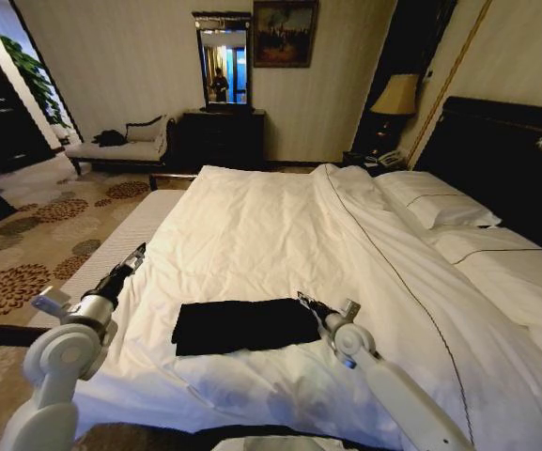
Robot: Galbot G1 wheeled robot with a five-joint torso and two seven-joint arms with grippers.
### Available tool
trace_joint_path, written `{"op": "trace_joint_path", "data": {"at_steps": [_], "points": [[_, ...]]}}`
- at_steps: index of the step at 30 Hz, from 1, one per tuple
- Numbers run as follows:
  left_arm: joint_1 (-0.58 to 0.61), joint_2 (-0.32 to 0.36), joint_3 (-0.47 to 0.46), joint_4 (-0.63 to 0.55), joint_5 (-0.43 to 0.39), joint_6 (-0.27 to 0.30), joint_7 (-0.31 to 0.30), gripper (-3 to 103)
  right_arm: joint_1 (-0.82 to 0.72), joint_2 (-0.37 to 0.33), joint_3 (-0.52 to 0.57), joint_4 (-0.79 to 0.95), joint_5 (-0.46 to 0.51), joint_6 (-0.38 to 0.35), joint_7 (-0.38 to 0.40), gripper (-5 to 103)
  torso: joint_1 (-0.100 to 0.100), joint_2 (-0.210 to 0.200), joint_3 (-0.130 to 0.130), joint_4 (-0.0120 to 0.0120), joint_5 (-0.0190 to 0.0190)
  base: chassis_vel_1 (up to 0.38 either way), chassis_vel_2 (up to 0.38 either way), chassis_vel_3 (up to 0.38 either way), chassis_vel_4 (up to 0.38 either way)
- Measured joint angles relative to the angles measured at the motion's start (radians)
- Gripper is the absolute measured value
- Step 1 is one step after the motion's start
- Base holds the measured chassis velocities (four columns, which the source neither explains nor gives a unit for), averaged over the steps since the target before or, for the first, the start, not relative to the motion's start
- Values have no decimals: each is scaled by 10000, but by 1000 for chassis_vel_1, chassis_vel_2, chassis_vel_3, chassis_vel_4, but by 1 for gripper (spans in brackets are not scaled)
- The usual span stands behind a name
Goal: Fold the clothes on the bed.
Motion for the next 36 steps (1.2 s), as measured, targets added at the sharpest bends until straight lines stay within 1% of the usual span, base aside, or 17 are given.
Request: {"op": "trace_joint_path", "data": {"at_steps": [1,3,6,7,9,12,14,15,16,18,19,22,24,27,29,32,36], "points": [[14,-22,13,3,30,-9,1,100,-65,-4,1,53,0,0,-18,102,0,0,0,0,0,0,0,0,0],[37,-96,63,6,111,-22,3,100,-121,35,3,55,-36,27,-143,95,-1,0,0,0,-1,0,0,0,0],[57,-130,89,10,175,-29,9,100,-88,86,1,-30,-67,63,-217,90,-1,0,0,2,0,0,0,0,0],[98,-140,104,19,236,-42,15,100,-29,120,-1,-92,-84,100,-280,79,-1,0,0,2,0,0,0,0,0],[117,-141,104,24,252,-50,16,100,-14,123,-7,-105,-93,114,-298,79,0,0,0,2,0,0,0,0,0],[190,-120,41,46,275,-97,23,100,-12,112,-38,-104,-112,130,-311,62,-1,0,0,2,0,0,0,0,0],[200,-114,23,52,275,-108,25,100,-17,111,-43,-99,-117,130,-311,62,-1,0,0,2,0,0,0,0,0],[209,-108,10,63,275,-120,25,100,-27,110,-50,-94,-124,131,-311,57,-2,0,0,2,0,0,0,0,0],[216,-105,-4,81,275,-147,26,100,-50,111,-63,-87,-150,130,-311,46,-2,0,0,2,-1,0,0,0,0],[215,-107,-4,86,275,-163,28,100,-62,112,-68,-81,-168,130,-317,46,-2,0,0,2,-1,0,0,0,0],[211,-111,-5,87,272,-171,29,100,-70,114,-72,-80,-185,130,-329,41,-1,0,0,2,-1,0,0,0,0],[112,-189,-37,-141,-402,-170,-61,100,-103,115,-113,-117,-381,136,-470,25,-1,0,0,2,-1,0,0,0,0],[74,-209,-61,-258,-658,-145,-103,100,-107,116,-120,-139,-413,144,-506,25,-1,0,0,1,1,0,0,0,0],[-90,-226,-145,-522,-1146,-127,-151,100,-110,116,-127,-197,-436,208,-623,8,-2,0,0,1,1,0,0,0,0],[-130,-219,-171,-551,-1224,-127,-157,100,-106,116,-128,-219,-436,250,-674,3,-2,0,0,1,1,0,0,0,0],[-177,-176,-217,-538,-1283,-127,-165,100,-66,145,-117,-284,-403,446,-867,1,-1,0,0,2,0,0,0,0,0],[-186,-176,-214,-447,-1259,-127,-167,100,-16,178,-92,-316,-298,582,-959,0,-1,0,0,2,-1,0,0,0,0]]}}
